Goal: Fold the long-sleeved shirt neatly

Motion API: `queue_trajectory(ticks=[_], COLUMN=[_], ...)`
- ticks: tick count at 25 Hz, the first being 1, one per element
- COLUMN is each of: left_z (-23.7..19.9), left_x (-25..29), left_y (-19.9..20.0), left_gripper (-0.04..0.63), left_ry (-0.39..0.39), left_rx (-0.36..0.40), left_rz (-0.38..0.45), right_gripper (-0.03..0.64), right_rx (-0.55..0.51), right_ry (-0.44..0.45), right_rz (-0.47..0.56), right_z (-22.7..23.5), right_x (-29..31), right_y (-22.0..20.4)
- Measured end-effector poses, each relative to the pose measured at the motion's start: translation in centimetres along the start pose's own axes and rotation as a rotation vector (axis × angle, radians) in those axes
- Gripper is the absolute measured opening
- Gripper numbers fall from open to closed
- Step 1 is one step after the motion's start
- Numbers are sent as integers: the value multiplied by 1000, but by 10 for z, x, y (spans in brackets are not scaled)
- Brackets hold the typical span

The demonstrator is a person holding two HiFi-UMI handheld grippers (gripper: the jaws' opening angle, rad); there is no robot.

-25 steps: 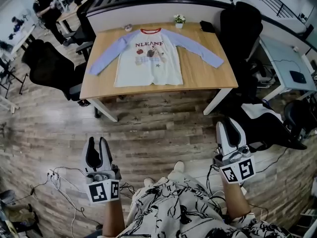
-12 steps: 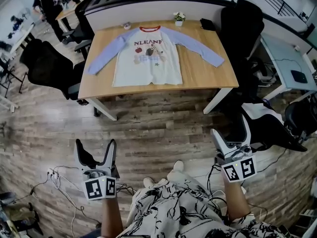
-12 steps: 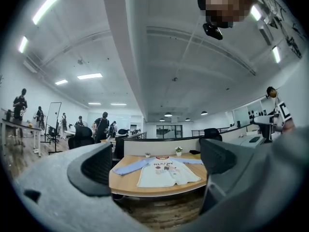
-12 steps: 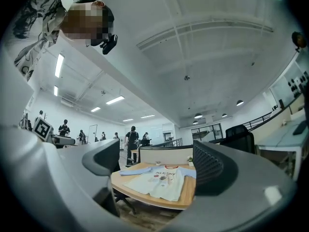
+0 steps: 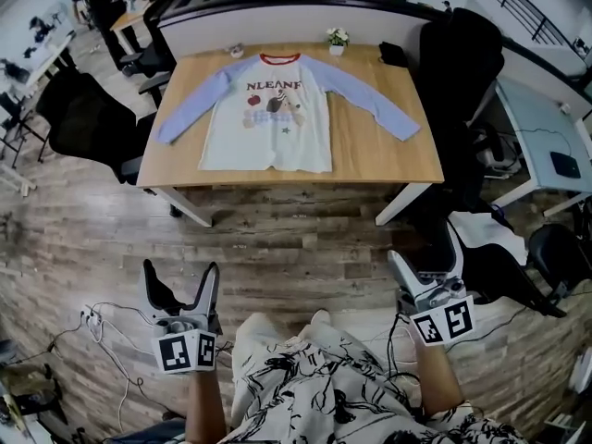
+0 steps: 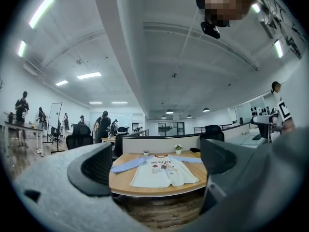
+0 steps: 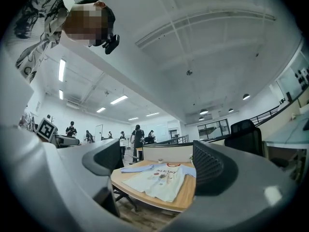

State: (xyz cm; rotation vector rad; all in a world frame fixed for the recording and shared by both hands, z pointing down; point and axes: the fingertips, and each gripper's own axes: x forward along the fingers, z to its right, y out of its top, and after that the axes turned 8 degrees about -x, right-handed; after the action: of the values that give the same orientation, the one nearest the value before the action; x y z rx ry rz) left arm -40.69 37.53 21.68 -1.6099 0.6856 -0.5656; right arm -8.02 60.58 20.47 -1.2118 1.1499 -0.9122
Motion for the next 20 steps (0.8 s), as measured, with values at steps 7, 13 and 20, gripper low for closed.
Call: queue_trajectory(ticks=[7,13,20], left_z=[-6,-37,-99], left_x=[38,105,203], left_y=[-14,-25,-10], left_gripper=[560,560,560], left_ry=[40,15,-27], left_rx=[-20,-25,-24], left_rz=[-15,-27,-28], right_gripper=[465,465,465], right_rx=[24,19,-11], right_ry=[19,15,-48], right_rz=[-16,-42,-13], right_z=[24,24,20], right_x=[50,111,216], right_y=[-19,-41,-40])
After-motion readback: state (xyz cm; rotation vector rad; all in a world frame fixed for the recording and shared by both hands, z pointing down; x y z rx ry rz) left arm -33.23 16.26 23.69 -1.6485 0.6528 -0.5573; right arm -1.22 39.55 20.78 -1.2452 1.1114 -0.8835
